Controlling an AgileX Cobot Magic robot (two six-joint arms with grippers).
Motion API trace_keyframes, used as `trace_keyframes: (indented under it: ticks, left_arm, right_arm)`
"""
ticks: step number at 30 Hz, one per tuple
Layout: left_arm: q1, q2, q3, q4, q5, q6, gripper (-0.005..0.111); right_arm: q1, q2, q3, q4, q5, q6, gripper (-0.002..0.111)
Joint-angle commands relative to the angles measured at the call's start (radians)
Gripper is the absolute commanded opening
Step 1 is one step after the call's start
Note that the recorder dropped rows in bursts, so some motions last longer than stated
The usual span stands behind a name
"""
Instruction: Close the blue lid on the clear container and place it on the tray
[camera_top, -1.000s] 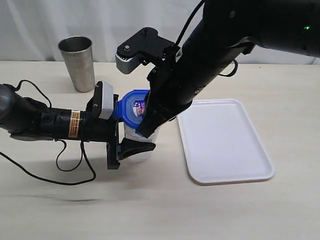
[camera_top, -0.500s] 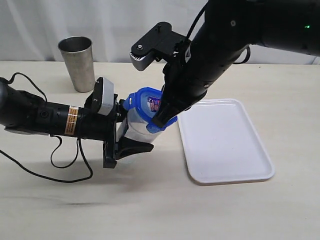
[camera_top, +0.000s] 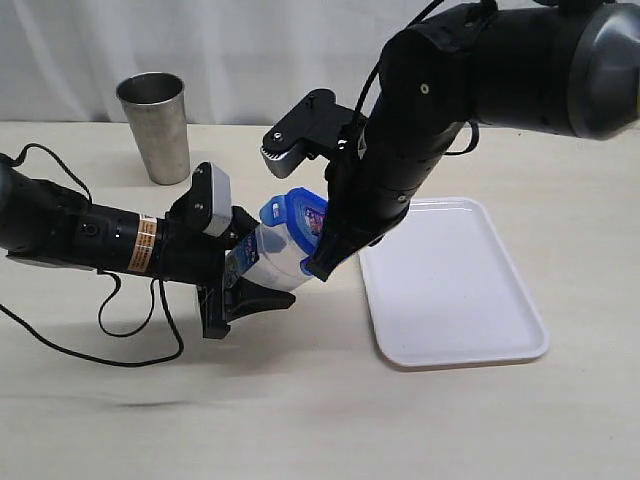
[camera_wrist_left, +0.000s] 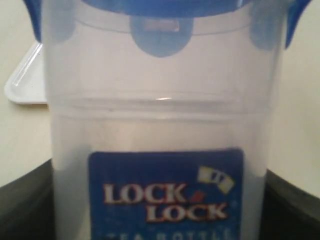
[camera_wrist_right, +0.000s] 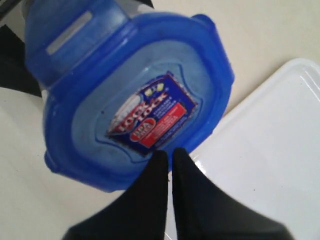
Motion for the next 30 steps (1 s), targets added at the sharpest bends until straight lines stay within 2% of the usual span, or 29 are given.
trace_keyframes:
  ticks: [1, 6, 10, 15, 21, 24, 28, 30]
  left_arm:
    - [-0.003, -0.024, -0.005, -0.072, -0.080, -0.019, 0.000]
    - [-0.003, -0.024, -0.005, -0.072, -0.011, -0.019, 0.000]
    - [-0.003, -0.024, -0.005, -0.072, -0.004, -0.019, 0.000]
    - [-0.003, -0.024, -0.005, -0.072, 0.005, -0.019, 0.000]
    - [-0.003, -0.024, -0.005, -0.072, 0.012, -0.019, 0.000]
    - [-0.003, -0.024, -0.005, -0.072, 0.012, -0.019, 0.000]
    - [-0.003, -0.024, -0.005, -0.072, 0.012, -0.021, 0.000]
    - [-0.003, -0.024, -0.005, -0.072, 0.012, -0.021, 0.000]
  right_arm:
    - [0.002, -0.016, 0.007, 0.039, -0.008, 0.024, 0.009]
    - [0.002, -0.067, 0.007, 0.039, -0.086, 0.121, 0.027]
    - [0.002, -0.096, 0.007, 0.039, -0.170, 0.288, 0.039]
    - [0.002, -0.091, -0.051, 0.068, -0.170, 0.384, 0.041]
    - [0.006, -0.043, -0.143, 0.202, -0.114, 0.376, 0.041]
    - [0.014, 0.002, -0.155, 0.200, -0.088, 0.366, 0.041]
    - [0.014, 0.049, -0.155, 0.170, -0.088, 0.366, 0.050]
    - [0.014, 0.065, -0.155, 0.160, -0.083, 0.366, 0.050]
